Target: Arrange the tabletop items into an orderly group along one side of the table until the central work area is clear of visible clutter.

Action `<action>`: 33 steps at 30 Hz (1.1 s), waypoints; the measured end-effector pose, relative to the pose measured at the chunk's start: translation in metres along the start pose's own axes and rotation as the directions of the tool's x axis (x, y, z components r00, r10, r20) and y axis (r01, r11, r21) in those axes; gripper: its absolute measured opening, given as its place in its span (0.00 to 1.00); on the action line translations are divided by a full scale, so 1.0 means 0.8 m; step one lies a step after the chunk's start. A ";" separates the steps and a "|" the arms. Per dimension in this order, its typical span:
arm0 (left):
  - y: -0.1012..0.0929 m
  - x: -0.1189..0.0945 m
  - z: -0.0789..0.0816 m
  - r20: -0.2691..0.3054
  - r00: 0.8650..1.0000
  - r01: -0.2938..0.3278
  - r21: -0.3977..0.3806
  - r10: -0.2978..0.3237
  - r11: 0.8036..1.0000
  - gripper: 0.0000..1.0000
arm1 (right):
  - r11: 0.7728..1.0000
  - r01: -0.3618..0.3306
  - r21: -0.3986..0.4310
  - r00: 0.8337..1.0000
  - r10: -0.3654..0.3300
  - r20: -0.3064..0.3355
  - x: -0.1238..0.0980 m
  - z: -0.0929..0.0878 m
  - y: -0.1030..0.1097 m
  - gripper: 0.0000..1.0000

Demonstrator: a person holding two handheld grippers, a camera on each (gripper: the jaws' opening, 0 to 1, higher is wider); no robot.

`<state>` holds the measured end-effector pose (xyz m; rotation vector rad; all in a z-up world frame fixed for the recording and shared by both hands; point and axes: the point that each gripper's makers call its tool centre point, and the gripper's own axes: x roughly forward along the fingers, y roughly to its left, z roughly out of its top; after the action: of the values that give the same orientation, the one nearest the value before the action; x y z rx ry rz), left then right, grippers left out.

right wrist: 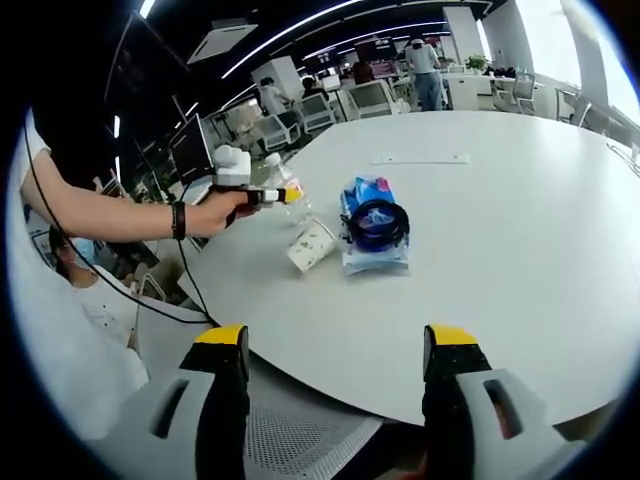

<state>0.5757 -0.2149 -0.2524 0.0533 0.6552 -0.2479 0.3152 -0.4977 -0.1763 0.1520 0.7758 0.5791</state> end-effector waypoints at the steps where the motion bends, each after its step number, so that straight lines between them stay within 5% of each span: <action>1: 0.000 0.000 0.000 0.000 1.000 -0.003 0.001 0.003 1.000 0.36 | 1.000 0.000 0.000 1.000 0.000 0.000 0.000 0.000 0.000 0.70; 19: 0.005 0.004 0.002 0.001 0.998 -0.064 -0.024 0.064 0.998 0.35 | 1.000 0.007 0.005 1.000 -0.007 -0.003 -0.004 -0.005 0.000 0.70; 33: 0.056 0.018 0.015 0.002 0.991 -0.131 -0.070 0.132 0.989 0.35 | 1.000 0.009 0.012 1.000 -0.009 -0.018 -0.002 -0.009 -0.003 0.70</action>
<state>0.6047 -0.1763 -0.2530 0.0282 0.6510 -0.0979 0.3100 -0.5012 -0.1810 0.1547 0.7976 0.5682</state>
